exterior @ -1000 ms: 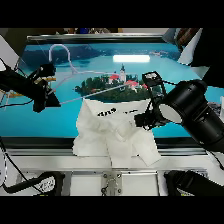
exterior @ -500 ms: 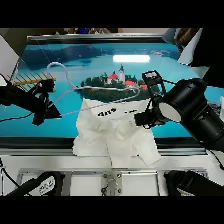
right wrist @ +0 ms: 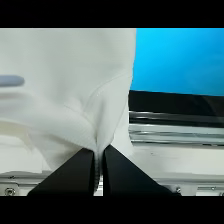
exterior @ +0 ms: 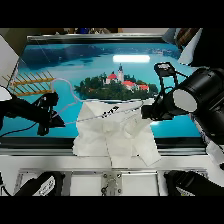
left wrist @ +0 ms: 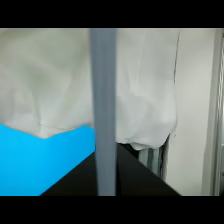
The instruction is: Fold the clothes and pants, and hang the long-sleeved shirts on hangers.
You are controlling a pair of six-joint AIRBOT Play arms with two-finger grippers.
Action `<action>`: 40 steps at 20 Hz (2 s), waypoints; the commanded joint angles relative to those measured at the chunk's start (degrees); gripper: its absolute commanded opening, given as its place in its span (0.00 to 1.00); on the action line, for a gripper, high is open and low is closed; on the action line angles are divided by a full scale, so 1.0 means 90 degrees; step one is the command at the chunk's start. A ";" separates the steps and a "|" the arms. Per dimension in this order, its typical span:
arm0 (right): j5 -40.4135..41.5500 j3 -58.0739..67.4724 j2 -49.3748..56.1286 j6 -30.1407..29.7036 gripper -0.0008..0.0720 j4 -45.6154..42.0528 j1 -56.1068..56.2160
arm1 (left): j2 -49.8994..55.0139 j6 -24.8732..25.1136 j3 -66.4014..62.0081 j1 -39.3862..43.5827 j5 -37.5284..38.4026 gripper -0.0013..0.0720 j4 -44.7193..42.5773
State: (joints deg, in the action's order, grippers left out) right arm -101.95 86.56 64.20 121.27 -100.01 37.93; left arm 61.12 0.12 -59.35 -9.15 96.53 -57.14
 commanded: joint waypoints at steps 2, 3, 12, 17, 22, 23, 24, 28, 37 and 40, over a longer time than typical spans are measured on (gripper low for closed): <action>-0.0012 0.0034 -0.0002 0.0022 0.06 0.0024 -0.0039 | -0.0282 0.0041 0.0423 0.0486 -0.0231 0.04 -0.0010; -0.0015 0.0034 -0.0002 0.0024 0.06 0.0027 -0.0039 | -0.0282 -0.0010 0.0444 0.0563 -0.0233 0.04 -0.0044; -0.0083 0.0034 -0.0002 0.0124 0.06 0.0029 -0.0039 | -0.0282 -0.0255 0.0491 0.0821 -0.0129 0.04 -0.0056; -0.0085 0.0034 -0.0005 0.0187 0.06 0.0032 -0.0036 | -0.0282 -0.0423 0.0578 0.0884 -0.0483 0.04 -0.0085; -0.0240 0.0034 -0.0005 0.0182 0.06 0.0189 -0.0036 | -0.0270 -0.0568 0.0578 0.0884 -0.0971 0.04 -0.0126; -0.0338 0.0034 -0.0005 0.0177 0.06 0.0192 -0.0036 | -0.0270 -0.0573 0.0578 0.0884 -0.1064 0.04 -0.0153; -0.0398 0.0034 -0.0005 0.0163 0.06 0.0192 -0.0036 | -0.0270 -0.0619 0.0578 0.0884 -0.1154 0.04 -0.0148; -0.0391 0.0034 -0.0039 0.0163 0.06 0.0189 -0.0032 | -0.0270 -0.0648 0.0578 0.0884 -0.1350 0.04 -0.0143; 0.0527 0.0034 -0.0027 0.0170 0.06 -0.0204 -0.0032 | -0.0270 -0.0656 0.0578 0.0886 -0.1277 0.04 -0.0136; 0.0908 0.0034 -0.0027 0.0168 0.06 -0.0245 -0.0032 | -0.0270 -0.0653 0.0578 0.0886 -0.1280 0.04 -0.0134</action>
State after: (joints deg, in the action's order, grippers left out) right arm -97.45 86.83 63.90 122.76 -101.14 37.60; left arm 58.70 -6.00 -54.17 -1.21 84.82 -58.39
